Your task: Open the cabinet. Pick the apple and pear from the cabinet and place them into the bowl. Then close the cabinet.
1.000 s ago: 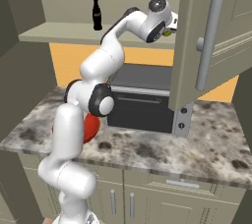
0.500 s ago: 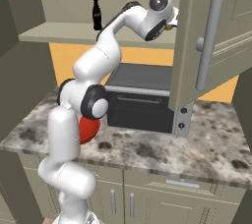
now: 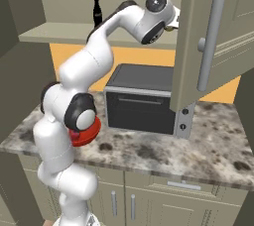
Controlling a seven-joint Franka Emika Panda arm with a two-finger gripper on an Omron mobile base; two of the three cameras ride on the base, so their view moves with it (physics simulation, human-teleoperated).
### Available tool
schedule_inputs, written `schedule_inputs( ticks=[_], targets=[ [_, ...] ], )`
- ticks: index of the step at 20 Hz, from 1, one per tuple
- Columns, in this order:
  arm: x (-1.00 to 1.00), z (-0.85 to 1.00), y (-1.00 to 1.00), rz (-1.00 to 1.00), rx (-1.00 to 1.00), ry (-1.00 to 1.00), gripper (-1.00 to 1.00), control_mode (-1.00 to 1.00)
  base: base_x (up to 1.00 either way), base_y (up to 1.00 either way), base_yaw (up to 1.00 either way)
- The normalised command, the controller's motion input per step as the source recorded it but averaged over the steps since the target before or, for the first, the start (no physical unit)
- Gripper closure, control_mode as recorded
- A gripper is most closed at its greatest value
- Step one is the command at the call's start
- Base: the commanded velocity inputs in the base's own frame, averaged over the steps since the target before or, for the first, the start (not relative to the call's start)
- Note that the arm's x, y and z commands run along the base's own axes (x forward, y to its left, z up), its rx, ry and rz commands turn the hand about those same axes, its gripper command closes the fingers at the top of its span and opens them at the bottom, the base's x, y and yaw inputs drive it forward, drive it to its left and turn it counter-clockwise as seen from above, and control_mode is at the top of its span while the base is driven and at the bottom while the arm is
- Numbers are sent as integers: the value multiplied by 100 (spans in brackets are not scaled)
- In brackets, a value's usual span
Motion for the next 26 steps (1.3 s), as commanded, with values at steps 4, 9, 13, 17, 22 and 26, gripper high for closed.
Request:
schedule_inputs(
  ticks=[4,9,13,17,22,26],
  targets=[
    [-65,14,13,-5,0,0,100,-100,0,0,0],
    [-55,7,28,-4,0,0,100,-100,0,0,0],
    [-48,6,31,-2,0,0,100,-100,0,0,0],
    [-44,6,33,-1,0,0,100,-100,0,0,0],
    [-50,2,31,0,0,0,100,-100,0,0,0],
    [-56,0,33,0,0,3,100,-100,0,0,0]
  ],
)
